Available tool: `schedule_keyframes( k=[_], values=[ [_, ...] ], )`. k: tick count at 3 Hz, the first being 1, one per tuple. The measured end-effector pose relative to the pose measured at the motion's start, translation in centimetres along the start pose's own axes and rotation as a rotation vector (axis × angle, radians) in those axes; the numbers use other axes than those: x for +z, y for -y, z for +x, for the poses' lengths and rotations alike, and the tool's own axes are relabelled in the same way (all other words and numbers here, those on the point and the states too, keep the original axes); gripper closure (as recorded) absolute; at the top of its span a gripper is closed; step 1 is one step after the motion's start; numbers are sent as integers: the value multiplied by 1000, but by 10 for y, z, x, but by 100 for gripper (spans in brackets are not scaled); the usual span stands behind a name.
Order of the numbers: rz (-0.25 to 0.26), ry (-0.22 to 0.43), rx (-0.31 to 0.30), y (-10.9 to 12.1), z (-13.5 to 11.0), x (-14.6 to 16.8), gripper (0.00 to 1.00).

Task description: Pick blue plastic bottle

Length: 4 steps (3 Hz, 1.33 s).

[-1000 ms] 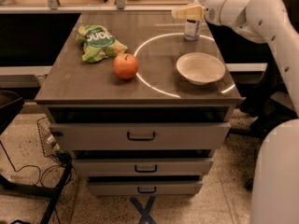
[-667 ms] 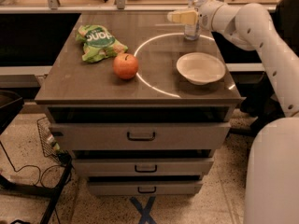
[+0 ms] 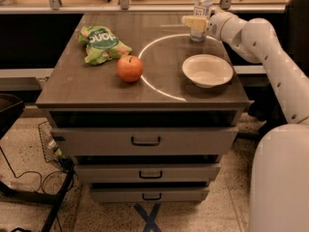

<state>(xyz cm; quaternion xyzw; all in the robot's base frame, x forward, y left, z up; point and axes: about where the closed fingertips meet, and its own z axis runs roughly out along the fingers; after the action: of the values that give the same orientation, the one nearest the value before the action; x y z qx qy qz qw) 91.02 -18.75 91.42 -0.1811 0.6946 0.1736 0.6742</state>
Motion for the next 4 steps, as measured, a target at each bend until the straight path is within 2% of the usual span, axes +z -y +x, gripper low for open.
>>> schedule_keyframes(
  k=[1, 3, 4],
  values=[
    [16, 0, 4, 12, 11, 3, 41],
    [8, -1, 6, 7, 13, 7, 88],
    [4, -2, 7, 4, 14, 9, 100]
  ],
)
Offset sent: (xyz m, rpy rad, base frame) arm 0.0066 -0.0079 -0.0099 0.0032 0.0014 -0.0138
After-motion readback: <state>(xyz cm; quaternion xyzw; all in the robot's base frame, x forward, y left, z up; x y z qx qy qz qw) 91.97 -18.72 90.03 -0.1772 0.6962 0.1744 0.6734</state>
